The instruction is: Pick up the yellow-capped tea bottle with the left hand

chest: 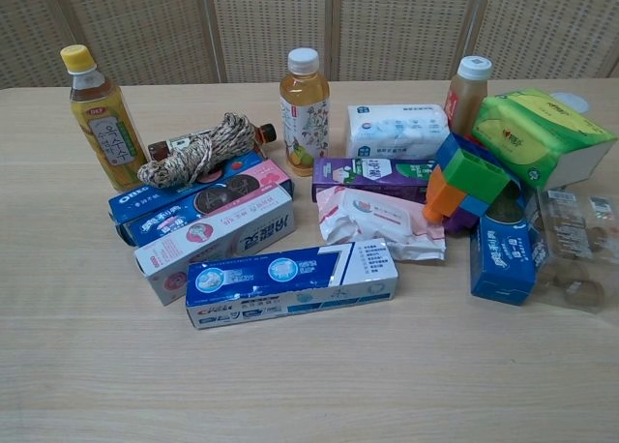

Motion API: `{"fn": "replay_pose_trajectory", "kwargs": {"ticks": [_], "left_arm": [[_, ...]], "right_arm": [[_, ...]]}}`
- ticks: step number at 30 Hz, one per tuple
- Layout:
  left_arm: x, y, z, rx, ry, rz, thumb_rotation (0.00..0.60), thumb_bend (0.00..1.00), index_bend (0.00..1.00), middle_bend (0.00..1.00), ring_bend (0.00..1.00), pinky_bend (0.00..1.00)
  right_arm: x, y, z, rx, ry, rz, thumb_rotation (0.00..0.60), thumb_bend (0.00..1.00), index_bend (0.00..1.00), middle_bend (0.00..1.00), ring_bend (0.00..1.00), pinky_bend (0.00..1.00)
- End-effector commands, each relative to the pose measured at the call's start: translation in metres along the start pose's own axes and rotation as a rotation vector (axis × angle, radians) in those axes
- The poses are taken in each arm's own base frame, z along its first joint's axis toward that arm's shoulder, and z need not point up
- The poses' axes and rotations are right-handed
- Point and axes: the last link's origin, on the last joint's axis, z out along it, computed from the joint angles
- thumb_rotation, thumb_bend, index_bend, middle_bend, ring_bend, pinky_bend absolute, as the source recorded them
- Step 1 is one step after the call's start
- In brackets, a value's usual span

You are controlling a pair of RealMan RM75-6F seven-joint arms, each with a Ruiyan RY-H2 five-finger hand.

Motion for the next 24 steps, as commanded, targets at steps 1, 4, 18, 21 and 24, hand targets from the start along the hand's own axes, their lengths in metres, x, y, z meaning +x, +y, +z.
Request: {"fn": "replay_pose_trajectory", "kwargs": {"ticks": [1,4,18,21,24], "left_arm": [[-0.005,-0.001,0.012,0.019,-0.03,-0.069,0.6,0.33,0.0,0.0,0.0,0.0],[-0.011,0.0,0.027,0.03,-0.063,-0.15,0.6,0.33,0.0,0.0,0.0,0.0],[-0.048,0.041,0.109,0.015,-0.185,-0.405,0.6,0.33,0.0,0.0,0.0,0.0],[-0.056,0.052,0.124,0.019,-0.217,-0.452,0.6,0.33,0.0,0.0,0.0,0.0],[-0.062,0.063,0.138,0.024,-0.234,-0.515,0.6,0.33,0.0,0.0,0.0,0.0]], "right_arm": [[-0.001,0.0,0.0,0.002,-0.004,0.002,0.307,0.03,0.0,0.0,0.0,0.0],[-0.002,0.001,-0.001,0.001,-0.006,0.003,0.307,0.03,0.0,0.0,0.0,0.0],[0.005,0.01,-0.01,-0.037,0.006,0.0,0.312,0.03,0.0,0.0,0.0,0.0],[0.006,0.012,-0.012,-0.048,0.008,-0.003,0.312,0.03,0.0,0.0,0.0,0.0],[0.009,0.015,-0.014,-0.061,0.012,-0.007,0.312,0.03,0.0,0.0,0.0,0.0]]}}
